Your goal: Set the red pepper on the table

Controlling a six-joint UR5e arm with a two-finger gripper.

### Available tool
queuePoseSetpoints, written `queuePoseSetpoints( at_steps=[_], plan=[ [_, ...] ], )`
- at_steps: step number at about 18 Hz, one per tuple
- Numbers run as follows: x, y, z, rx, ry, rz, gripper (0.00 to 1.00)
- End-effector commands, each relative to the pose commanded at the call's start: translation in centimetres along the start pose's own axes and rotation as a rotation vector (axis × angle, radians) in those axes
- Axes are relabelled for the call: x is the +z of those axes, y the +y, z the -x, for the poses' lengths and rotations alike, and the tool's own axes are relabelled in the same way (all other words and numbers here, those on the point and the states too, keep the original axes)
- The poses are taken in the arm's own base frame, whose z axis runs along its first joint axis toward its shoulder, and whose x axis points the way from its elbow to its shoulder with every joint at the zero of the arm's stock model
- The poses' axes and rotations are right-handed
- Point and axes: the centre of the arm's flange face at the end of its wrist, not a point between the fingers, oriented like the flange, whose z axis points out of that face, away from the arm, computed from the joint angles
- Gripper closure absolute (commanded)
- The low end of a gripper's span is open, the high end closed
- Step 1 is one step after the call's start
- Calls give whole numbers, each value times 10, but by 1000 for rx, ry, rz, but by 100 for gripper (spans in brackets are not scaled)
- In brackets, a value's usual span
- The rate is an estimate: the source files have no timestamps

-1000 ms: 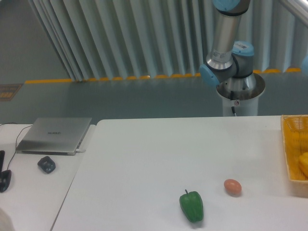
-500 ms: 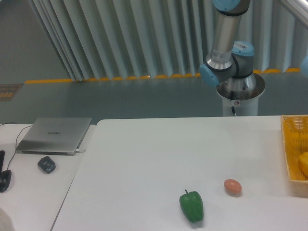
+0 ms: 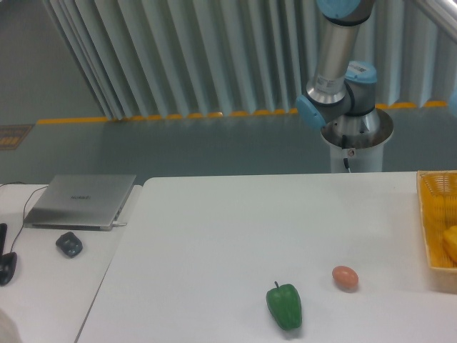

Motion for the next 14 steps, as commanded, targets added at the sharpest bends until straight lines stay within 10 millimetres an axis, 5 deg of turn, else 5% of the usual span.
queuePoseSetpoints(
  at_steps=[7, 14],
  plan=[
    [7, 3, 3, -2, 4, -10, 0],
    [6, 3, 4, -52, 6, -8, 37]
  ],
)
